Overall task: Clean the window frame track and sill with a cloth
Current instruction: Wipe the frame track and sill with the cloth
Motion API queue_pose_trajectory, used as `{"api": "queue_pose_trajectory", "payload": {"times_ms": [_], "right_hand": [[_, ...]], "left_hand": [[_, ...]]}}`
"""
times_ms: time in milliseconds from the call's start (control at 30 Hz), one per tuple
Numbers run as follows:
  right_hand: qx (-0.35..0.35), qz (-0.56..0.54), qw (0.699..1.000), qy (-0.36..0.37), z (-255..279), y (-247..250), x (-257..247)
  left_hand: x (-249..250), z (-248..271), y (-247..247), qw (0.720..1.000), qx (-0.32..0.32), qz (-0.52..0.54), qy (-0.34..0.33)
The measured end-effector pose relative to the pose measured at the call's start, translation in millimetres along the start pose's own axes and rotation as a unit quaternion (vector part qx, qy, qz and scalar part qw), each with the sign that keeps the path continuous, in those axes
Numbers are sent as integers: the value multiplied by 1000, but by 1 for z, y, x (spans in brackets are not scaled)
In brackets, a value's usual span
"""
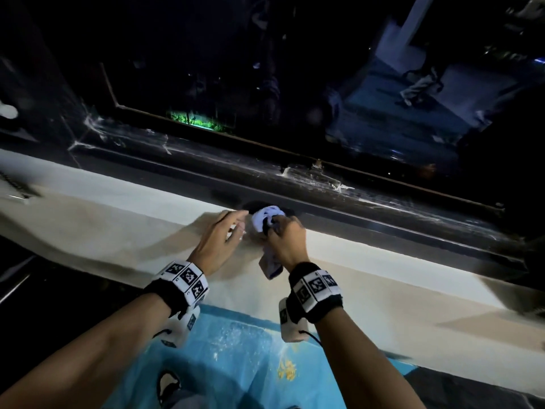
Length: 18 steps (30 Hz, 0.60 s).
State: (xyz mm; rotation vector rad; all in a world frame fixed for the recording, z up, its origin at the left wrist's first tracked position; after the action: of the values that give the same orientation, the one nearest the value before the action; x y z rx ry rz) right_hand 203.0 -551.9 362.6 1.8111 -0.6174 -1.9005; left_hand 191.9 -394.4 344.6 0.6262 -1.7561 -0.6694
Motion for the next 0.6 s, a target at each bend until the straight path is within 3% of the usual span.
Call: {"api": "queue_pose_trajectory", "payload": {"times_ms": [133, 267, 400, 600], "right_hand": [[-14, -160, 987, 4, 2, -6, -27], [-63, -339, 938, -35, 0, -34, -55], [-93, -361, 928, 0, -3, -51, -80], [-127, -243, 960, 65, -19, -79, -110]], "left_hand": [[11, 1, 6, 990, -44, 128, 40], [-2, -1, 21, 969, -2, 224, 105], [-21, -7, 39, 938, 54, 314, 135], [-81, -3, 79, 900, 167, 334, 223]]}}
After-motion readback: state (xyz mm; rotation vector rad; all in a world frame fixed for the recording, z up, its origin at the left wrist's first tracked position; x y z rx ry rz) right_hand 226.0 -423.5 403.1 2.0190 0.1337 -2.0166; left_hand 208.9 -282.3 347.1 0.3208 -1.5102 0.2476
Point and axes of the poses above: each hand's wrist, its own z-axis away from the middle knuckle, its own y-axis out of the back of the hand, x = y × z, the point moved 6 cm from there along -z, towards the middle knuckle, and after that the axes turned 12 degrees about -z, right-handed, at the moved point
